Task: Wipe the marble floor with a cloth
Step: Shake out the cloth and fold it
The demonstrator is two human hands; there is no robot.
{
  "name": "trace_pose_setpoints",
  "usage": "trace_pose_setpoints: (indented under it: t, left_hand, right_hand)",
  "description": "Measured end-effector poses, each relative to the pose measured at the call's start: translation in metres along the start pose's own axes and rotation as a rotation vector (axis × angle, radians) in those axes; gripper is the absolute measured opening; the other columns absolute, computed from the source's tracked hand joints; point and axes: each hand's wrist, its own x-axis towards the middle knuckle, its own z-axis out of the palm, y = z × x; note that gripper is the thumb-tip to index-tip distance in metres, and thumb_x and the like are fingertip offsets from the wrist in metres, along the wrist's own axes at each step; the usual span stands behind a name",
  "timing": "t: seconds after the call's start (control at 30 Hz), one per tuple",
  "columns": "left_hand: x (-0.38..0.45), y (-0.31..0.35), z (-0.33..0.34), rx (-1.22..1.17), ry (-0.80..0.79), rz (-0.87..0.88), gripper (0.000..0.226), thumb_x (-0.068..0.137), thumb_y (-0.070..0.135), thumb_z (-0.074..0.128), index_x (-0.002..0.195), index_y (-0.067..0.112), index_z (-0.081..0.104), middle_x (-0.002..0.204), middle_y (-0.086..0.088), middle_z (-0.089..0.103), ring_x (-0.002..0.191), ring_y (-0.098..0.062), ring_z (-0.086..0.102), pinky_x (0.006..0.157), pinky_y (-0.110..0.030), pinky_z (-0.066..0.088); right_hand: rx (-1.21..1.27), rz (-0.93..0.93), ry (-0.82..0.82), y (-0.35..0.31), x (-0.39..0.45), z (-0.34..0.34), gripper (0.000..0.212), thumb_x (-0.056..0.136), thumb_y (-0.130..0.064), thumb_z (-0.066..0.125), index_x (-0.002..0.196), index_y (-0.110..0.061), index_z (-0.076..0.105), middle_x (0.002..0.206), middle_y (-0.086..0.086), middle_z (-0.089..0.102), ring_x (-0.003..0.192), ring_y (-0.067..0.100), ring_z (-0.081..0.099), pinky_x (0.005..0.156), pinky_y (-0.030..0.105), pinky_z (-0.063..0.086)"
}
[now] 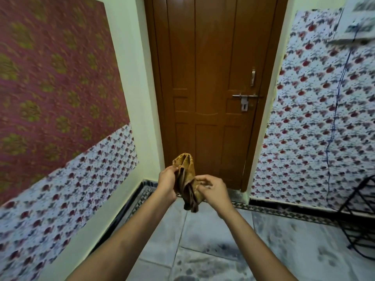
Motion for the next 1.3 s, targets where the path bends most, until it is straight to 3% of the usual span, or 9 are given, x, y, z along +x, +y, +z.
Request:
trace_pose_setpoints:
  t: [0.1, 0.23, 0.4, 0.63, 0.77, 0.97, 1.1, 1.23, 1.3]
  left_hand:
    - [0.006, 0.002, -0.025, -0.013, -0.022, -0.041, 0.032, 0.095, 0.021, 0.039, 0.111, 0.008, 0.063, 0.1, -0.017, 0.068, 0.091, -0.032, 0.063, 0.068, -0.039, 0.051]
    - [0.011, 0.002, -0.054, 0.043, -0.115, -0.085, 0.027, 0.094, 0.014, 0.039, 0.101, 0.012, 0.065, 0.086, -0.013, 0.068, 0.08, -0.029, 0.063, 0.061, -0.034, 0.05]
    - [0.009, -0.008, -0.057, 0.312, -0.229, 0.026, 0.027, 0.096, 0.021, 0.041, 0.116, 0.018, 0.058, 0.112, -0.006, 0.06, 0.103, -0.023, 0.053, 0.089, -0.039, 0.042]
    - [-0.005, -0.02, -0.032, 0.509, -0.538, 0.358, 0.015, 0.088, 0.015, 0.061, 0.101, 0.023, 0.065, 0.107, -0.007, 0.065, 0.104, -0.023, 0.06, 0.092, -0.039, 0.05]
    - [-0.013, -0.025, -0.013, 0.585, -0.504, 0.571, 0.007, 0.085, 0.015, 0.065, 0.089, 0.02, 0.068, 0.089, -0.002, 0.068, 0.091, -0.019, 0.064, 0.082, -0.032, 0.052]
    - [-0.036, -0.009, 0.025, 0.693, -0.382, 0.879, 0.002, 0.086, 0.017, 0.062, 0.085, 0.017, 0.064, 0.084, 0.005, 0.065, 0.08, -0.008, 0.06, 0.068, -0.021, 0.048]
    - [-0.045, -0.002, 0.04, 0.698, -0.304, 0.963, 0.004, 0.083, 0.02, 0.062, 0.079, 0.019, 0.062, 0.075, 0.004, 0.063, 0.072, -0.007, 0.058, 0.062, -0.023, 0.048]
    - [-0.049, 0.012, 0.047, 0.623, -0.268, 0.953, 0.006, 0.084, 0.015, 0.06, 0.088, 0.019, 0.063, 0.081, 0.007, 0.062, 0.076, -0.002, 0.057, 0.061, -0.012, 0.045]
    - [-0.05, 0.022, 0.047, 0.646, -0.265, 0.935, 0.013, 0.087, 0.015, 0.056, 0.096, 0.018, 0.065, 0.087, 0.008, 0.063, 0.083, 0.0, 0.057, 0.067, -0.012, 0.045]
  right_hand:
    - [0.127, 0.054, 0.046, -0.012, -0.001, 0.004, 0.016, 0.089, -0.004, 0.055, 0.092, -0.012, 0.068, 0.085, -0.001, 0.066, 0.081, 0.012, 0.061, 0.063, 0.019, 0.048]
    - [0.206, 0.123, 0.099, -0.025, -0.004, 0.004, 0.021, 0.094, -0.003, 0.044, 0.097, -0.009, 0.064, 0.083, 0.001, 0.063, 0.075, 0.011, 0.059, 0.056, 0.014, 0.047]
    - [0.304, 0.182, 0.15, -0.033, -0.003, -0.001, 0.024, 0.092, -0.001, 0.044, 0.093, -0.016, 0.064, 0.086, 0.005, 0.062, 0.081, 0.017, 0.058, 0.069, 0.025, 0.049]
    - [0.167, 0.101, 0.044, -0.025, -0.013, -0.011, 0.021, 0.085, 0.004, 0.059, 0.089, -0.016, 0.061, 0.083, 0.005, 0.067, 0.079, 0.016, 0.064, 0.073, 0.025, 0.052]
    - [0.132, 0.049, 0.089, -0.024, -0.019, -0.04, 0.026, 0.083, 0.005, 0.06, 0.095, -0.018, 0.058, 0.085, 0.006, 0.07, 0.08, 0.015, 0.066, 0.071, 0.027, 0.053]
    - [0.185, -0.039, 0.122, -0.022, -0.028, -0.068, 0.013, 0.083, -0.005, 0.066, 0.086, -0.018, 0.064, 0.081, 0.001, 0.066, 0.076, 0.01, 0.062, 0.061, 0.016, 0.049]
    - [0.197, -0.103, 0.156, -0.023, -0.033, -0.08, 0.007, 0.084, -0.01, 0.066, 0.086, -0.017, 0.066, 0.082, -0.001, 0.067, 0.078, 0.007, 0.061, 0.057, 0.008, 0.046]
    - [0.163, -0.159, 0.089, -0.024, -0.034, -0.084, 0.008, 0.085, -0.016, 0.066, 0.088, -0.023, 0.065, 0.088, -0.006, 0.067, 0.081, -0.002, 0.061, 0.067, 0.007, 0.046]
    - [0.171, -0.164, 0.039, -0.02, -0.033, -0.081, 0.015, 0.084, -0.015, 0.067, 0.092, -0.028, 0.064, 0.095, -0.006, 0.068, 0.088, 0.002, 0.062, 0.075, 0.014, 0.048]
